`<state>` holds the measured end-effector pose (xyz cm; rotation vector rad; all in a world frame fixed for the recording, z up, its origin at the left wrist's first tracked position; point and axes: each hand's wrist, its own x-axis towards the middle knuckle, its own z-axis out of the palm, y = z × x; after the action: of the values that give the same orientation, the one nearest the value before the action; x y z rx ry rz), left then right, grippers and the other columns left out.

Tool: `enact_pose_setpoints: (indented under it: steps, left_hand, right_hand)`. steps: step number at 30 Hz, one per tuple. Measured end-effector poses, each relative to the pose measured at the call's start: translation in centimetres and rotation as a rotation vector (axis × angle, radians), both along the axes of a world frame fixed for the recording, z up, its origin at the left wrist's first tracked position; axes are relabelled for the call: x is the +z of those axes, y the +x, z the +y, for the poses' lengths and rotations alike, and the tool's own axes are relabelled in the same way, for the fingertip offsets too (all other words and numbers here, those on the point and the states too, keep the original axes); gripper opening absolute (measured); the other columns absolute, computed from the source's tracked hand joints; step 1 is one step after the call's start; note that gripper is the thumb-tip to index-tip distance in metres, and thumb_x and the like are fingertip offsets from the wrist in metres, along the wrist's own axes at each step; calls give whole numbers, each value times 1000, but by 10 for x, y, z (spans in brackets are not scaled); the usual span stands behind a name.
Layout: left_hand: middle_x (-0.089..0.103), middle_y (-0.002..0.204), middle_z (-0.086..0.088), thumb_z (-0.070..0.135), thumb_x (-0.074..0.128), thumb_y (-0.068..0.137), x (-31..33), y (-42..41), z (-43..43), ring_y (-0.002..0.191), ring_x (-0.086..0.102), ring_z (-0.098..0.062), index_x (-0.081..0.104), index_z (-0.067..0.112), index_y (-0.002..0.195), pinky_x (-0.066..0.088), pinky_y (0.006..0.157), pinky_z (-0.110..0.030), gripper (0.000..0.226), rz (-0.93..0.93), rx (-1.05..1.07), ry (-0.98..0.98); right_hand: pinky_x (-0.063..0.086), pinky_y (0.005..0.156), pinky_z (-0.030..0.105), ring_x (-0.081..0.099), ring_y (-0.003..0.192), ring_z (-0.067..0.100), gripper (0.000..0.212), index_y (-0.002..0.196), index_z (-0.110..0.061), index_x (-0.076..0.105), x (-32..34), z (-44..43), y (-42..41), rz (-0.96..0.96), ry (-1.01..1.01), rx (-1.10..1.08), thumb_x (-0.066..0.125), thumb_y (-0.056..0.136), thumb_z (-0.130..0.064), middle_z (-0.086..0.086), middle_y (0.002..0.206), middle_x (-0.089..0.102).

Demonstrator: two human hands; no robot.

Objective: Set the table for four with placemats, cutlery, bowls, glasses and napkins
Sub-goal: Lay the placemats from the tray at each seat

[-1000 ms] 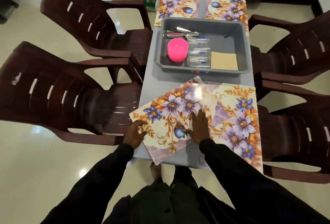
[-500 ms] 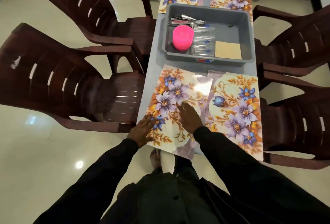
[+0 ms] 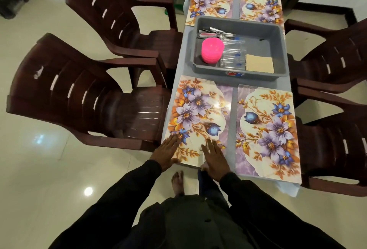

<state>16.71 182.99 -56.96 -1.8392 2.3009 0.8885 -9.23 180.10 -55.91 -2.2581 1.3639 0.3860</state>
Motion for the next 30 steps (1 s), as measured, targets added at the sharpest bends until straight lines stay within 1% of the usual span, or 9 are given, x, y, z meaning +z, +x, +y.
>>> enact_pose_setpoints:
  steps: [3, 6, 8, 12, 14, 20, 25, 30]
  left_hand:
    - [1, 171, -7, 49, 68, 91, 0, 7, 7, 158, -3, -26, 7, 12, 163, 24, 123, -40, 102, 20, -43, 5]
    - [9, 170, -7, 36, 77, 87, 0, 12, 8, 157, 5, -28, 13, 10, 162, 35, 119, -43, 103, 23, -41, -6]
    - [10, 170, -7, 31, 79, 86, 2, 13, 8, 157, 7, -27, 13, 10, 162, 38, 118, -43, 103, 29, -45, -2]
    - [9, 171, -6, 33, 79, 86, 2, 12, 9, 158, 6, -26, 12, 11, 163, 38, 116, -43, 104, 20, -36, 11]
    - [8, 171, -6, 33, 78, 87, 3, 14, 8, 158, 4, -25, 11, 11, 163, 39, 115, -42, 103, 14, -34, 17]
    - [7, 171, -5, 25, 79, 87, 7, 17, 6, 158, 5, -25, 8, 12, 163, 36, 117, -39, 105, 0, -32, 16]
    - [11, 170, -10, 19, 81, 85, 8, 16, 6, 157, 7, -30, 15, 8, 162, 41, 112, -46, 102, 3, -44, 17]
    - [2, 170, -12, 23, 71, 94, 9, 13, 7, 157, 3, -31, 7, 7, 162, 39, 115, -44, 95, -51, -73, 6]
  right_hand:
    - [3, 125, 50, -8, 155, 41, 92, 162, -14, 10, 0, -6, 4, 13, 15, 28, 68, 94, -34, 20, 168, -8]
    - [1, 125, 50, -10, 154, 41, 93, 162, -14, 6, 0, -9, 6, 38, 22, 55, 68, 95, -35, 20, 168, -10]
    - [1, 125, 49, -10, 155, 40, 94, 162, -15, 6, 0, -9, 5, 49, 34, 64, 68, 95, -37, 19, 168, -9]
    - [4, 126, 50, -11, 155, 39, 93, 162, -15, 8, 2, -12, 5, 41, 54, 77, 67, 95, -39, 17, 169, -9]
    - [3, 125, 48, -10, 155, 38, 92, 162, -16, 9, 4, -15, 5, 30, 57, 78, 67, 95, -40, 16, 169, -9]
    - [3, 125, 44, -12, 155, 36, 90, 162, -18, 7, 7, -10, 9, 41, 53, 67, 64, 97, -43, 15, 169, -10]
    - [4, 125, 46, -10, 155, 38, 94, 162, -17, 7, 6, -9, 12, 83, 30, 76, 68, 95, -41, 17, 169, -9]
    - [2, 125, 45, -11, 155, 38, 94, 162, -18, 7, 5, -9, 13, 92, 33, 77, 67, 95, -44, 16, 169, -9]
